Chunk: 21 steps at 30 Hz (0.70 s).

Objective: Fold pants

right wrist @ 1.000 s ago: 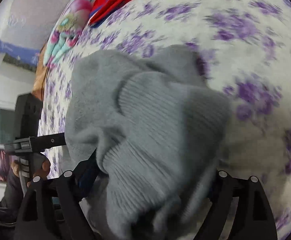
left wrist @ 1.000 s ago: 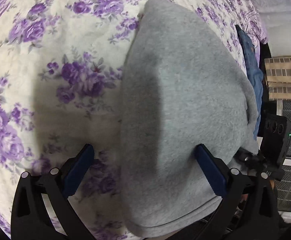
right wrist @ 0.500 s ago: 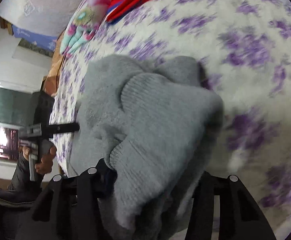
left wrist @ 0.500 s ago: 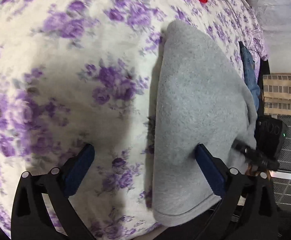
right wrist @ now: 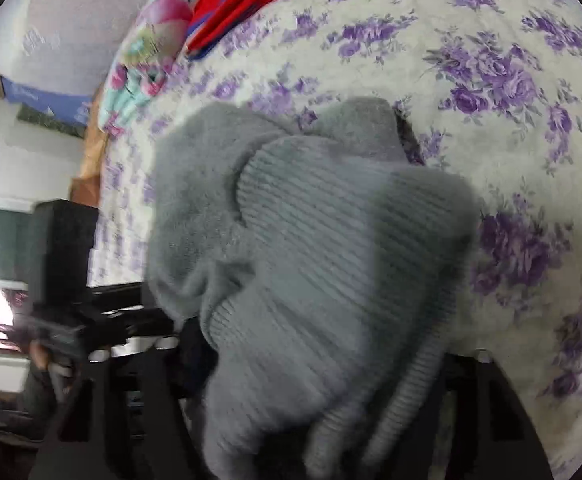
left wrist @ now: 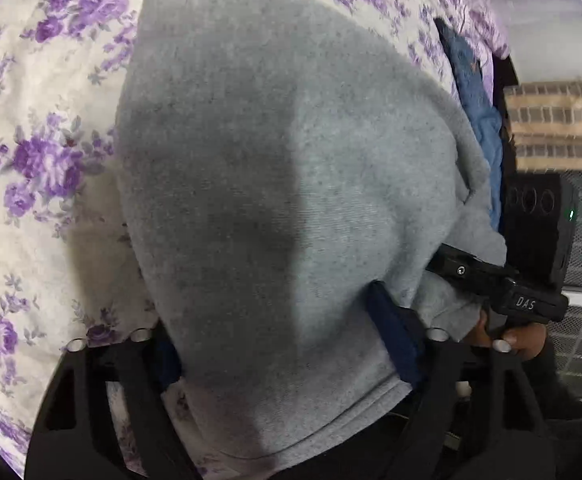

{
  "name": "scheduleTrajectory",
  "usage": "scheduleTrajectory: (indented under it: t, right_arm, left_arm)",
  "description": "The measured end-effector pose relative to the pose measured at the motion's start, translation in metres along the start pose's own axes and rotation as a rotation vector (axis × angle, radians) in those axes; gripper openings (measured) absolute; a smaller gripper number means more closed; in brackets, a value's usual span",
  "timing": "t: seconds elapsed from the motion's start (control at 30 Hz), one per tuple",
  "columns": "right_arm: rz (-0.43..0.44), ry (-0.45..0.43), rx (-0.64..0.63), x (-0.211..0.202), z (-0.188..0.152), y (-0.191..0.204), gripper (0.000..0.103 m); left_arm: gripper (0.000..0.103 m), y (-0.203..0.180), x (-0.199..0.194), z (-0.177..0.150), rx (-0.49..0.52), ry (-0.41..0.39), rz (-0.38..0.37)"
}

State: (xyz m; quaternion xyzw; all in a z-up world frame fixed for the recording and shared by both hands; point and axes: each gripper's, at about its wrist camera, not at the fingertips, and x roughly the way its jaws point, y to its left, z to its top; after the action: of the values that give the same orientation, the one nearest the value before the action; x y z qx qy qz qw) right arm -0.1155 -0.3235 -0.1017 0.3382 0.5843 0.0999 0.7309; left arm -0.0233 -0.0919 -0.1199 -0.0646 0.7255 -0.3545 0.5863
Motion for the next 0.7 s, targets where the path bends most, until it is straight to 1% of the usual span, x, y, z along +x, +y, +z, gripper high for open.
scheduleTrajectory:
  t: [0.03,0.07,0.1,0.13,0.2,0.27,0.3,0.37,0.43,0.47,0.5,0.53,0.57,0.6,0.67,0.7]
  right_arm:
    - [0.012,-0.007,-0.022,-0.006,0.002,0.007,0.052]
    - [0.018,-0.017,-0.048,-0.012,0.005,0.015,0.052]
    - [0.024,-0.037,-0.08,-0.019,0.011,0.026,0.052]
    - [0.027,-0.063,-0.113,-0.026,0.019,0.036,0.052]
    - [0.026,-0.112,-0.175,-0.037,0.038,0.055,0.052]
    - [0.022,-0.157,-0.238,-0.047,0.063,0.072,0.052]
    - [0.015,-0.187,-0.28,-0.052,0.082,0.083,0.052]
    - [0.0,-0.233,-0.338,-0.056,0.114,0.099,0.052]
    - [-0.031,-0.288,-0.419,-0.059,0.157,0.117,0.053]
    - [-0.04,-0.305,-0.436,-0.058,0.172,0.121,0.053]
    - [-0.057,-0.328,-0.459,-0.055,0.197,0.127,0.053]
    - [-0.07,-0.342,-0.467,-0.053,0.215,0.129,0.053]
    - [-0.08,-0.354,-0.465,-0.049,0.234,0.128,0.053]
    - [-0.089,-0.362,-0.454,-0.041,0.259,0.126,0.053]
    - [-0.118,-0.366,-0.425,-0.02,0.295,0.119,0.054]
    - [-0.152,-0.353,-0.421,-0.003,0.314,0.114,0.055]
  left_arm:
    - [0.051,-0.004,-0.009,0.0,0.02,-0.019,0.005]
    - [0.049,-0.013,-0.023,0.001,0.056,-0.044,0.02]
    - [0.049,-0.017,-0.031,0.002,0.074,-0.059,0.028]
    - [0.049,-0.025,-0.049,0.007,0.096,-0.102,0.044]
    - [0.049,-0.031,-0.071,0.018,0.112,-0.166,0.053]
    - [0.049,-0.038,-0.096,0.037,0.129,-0.239,0.069]
    - [0.049,-0.043,-0.111,0.051,0.144,-0.283,0.083]
    - [0.049,-0.049,-0.129,0.073,0.167,-0.336,0.108]
    - [0.054,-0.056,-0.152,0.111,0.177,-0.401,0.171]
    - [0.056,-0.059,-0.156,0.124,0.183,-0.423,0.197]
    - [0.058,-0.061,-0.163,0.14,0.191,-0.449,0.223]
    - [0.06,-0.062,-0.168,0.162,0.193,-0.477,0.246]
    - [0.061,-0.059,-0.17,0.183,0.18,-0.487,0.248]
    - [0.061,-0.054,-0.171,0.205,0.16,-0.49,0.248]
    - [0.063,-0.039,-0.167,0.252,0.128,-0.509,0.266]
    - [0.065,-0.028,-0.159,0.276,0.108,-0.519,0.297]
